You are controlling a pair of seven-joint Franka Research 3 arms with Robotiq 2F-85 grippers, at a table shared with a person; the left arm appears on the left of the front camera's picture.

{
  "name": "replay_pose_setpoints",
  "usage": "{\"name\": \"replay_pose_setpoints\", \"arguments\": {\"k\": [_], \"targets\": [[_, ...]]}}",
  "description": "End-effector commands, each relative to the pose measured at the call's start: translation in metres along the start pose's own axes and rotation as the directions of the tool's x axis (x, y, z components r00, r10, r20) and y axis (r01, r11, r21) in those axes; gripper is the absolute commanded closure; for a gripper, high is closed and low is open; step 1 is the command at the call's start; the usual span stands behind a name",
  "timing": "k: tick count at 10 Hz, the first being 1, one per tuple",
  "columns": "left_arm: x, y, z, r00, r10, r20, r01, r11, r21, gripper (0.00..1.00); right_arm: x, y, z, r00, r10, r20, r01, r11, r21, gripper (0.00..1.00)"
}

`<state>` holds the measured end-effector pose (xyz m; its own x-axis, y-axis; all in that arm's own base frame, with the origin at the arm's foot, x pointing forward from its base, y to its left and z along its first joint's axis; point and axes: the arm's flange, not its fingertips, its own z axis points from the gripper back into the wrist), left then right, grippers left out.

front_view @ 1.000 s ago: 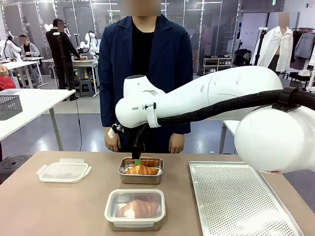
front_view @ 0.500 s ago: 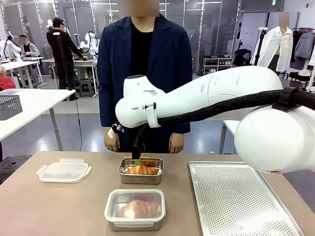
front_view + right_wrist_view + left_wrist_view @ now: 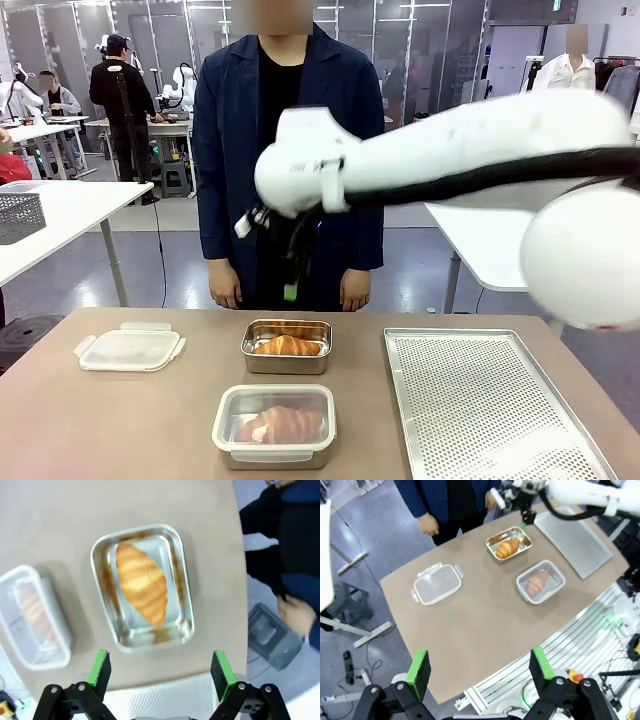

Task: Place the bread into the airtight container.
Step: Pick up a Butter Roll and place it into an empty Airtight Container.

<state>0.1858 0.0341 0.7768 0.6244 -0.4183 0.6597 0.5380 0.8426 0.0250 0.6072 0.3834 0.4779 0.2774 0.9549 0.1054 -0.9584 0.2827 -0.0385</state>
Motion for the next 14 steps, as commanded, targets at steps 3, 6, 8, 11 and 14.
{"name": "replay_pose_setpoints", "arguments": {"k": [3,6,8,11,14], "targets": [[0.001,0.000,0.001,1.000,-0.017,0.004,0.017,1.000,-0.012,0.00,-0.134,0.019,0.096,0.943,-0.333,0.007,0.332,0.942,0.054,0.00],[0.001,0.000,0.001,1.000,-0.017,0.004,0.017,1.000,-0.012,0.00,-0.238,0.045,0.171,0.764,-0.632,0.129,0.627,0.775,0.080,0.00],[0.001,0.000,0.001,1.000,-0.017,0.004,0.017,1.000,-0.012,0.00,-0.286,0.074,0.228,0.687,-0.691,0.224,0.706,0.708,0.018,0.00],[0.001,0.000,0.001,1.000,-0.017,0.004,0.017,1.000,-0.012,0.00,-0.346,0.131,0.289,0.634,-0.704,0.319,0.748,0.664,-0.023,0.00],[0.001,0.000,0.001,1.000,-0.017,0.004,0.017,1.000,-0.012,0.00,-0.378,0.181,0.348,0.609,-0.711,0.353,0.770,0.636,-0.047,0.00]]}}
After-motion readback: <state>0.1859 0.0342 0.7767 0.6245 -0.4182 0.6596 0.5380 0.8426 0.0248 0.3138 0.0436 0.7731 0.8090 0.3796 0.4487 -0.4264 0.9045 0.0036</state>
